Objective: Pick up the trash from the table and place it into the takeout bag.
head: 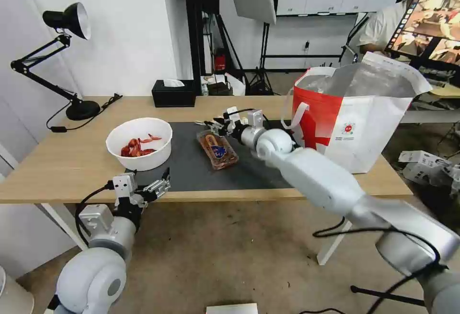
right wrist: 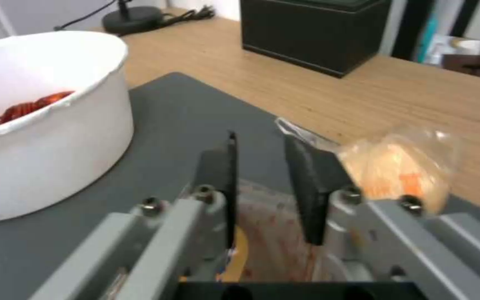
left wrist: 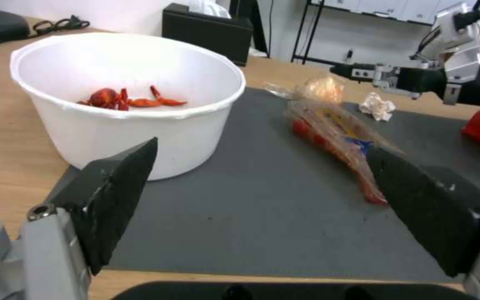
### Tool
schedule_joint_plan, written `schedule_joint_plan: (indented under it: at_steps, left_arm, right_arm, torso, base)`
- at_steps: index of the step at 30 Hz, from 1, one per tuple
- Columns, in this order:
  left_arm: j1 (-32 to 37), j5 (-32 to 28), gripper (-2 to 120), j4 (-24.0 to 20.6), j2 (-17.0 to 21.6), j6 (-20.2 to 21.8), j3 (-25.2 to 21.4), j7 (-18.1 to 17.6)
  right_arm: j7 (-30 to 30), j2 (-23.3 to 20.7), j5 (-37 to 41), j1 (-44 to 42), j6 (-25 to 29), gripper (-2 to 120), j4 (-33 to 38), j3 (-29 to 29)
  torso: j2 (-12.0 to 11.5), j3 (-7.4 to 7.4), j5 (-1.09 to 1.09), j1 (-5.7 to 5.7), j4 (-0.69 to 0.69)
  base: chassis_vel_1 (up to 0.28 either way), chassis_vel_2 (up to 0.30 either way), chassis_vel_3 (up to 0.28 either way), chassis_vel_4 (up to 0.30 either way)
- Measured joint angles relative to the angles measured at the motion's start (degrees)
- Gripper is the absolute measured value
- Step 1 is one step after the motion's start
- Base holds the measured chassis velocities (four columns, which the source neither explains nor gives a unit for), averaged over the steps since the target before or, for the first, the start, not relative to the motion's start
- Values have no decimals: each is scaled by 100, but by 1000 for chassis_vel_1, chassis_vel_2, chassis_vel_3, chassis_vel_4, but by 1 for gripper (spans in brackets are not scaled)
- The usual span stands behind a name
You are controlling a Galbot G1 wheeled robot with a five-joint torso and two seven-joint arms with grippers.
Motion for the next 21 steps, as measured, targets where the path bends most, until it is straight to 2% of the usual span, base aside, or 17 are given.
schedule_joint_plan:
  at_steps: [2,3,6,16,21]
  left_arm:
    - [-21,-2,100,29,0,2,17,2]
    - [-21,-2,100,29,0,2,17,2]
    - [-133,-51,100,131,-6,4,74,6]
    - [-537,-439,100,375,13,55,247,7]
    - [-952,-1086,100,591,102,193,332,8]
  right_arm:
    - [-397,113,-114,166,0,14,-391,-29]
    - [-397,113,-114,166,0,14,-391,-29]
    - [-824,219,-313,299,-11,0,-813,-78]
    - [-1418,207,-488,199,-19,0,-977,-80]
    - [-1555,212,-556,99,-36,0,-1022,-79]
  torso:
    - [1,-1,-1,0,1]
    - [1,-1,-1,0,1]
    - [0,0,-1,-1,1]
    - [0,-1,-1,-1,0]
    - [0,-1,0,-1,0]
  base:
    - [0,0,0,0]
    - [0,0,0,0]
    - [0,0,0,0]
    - [0,0,0,0]
    - [0,0,0,0]
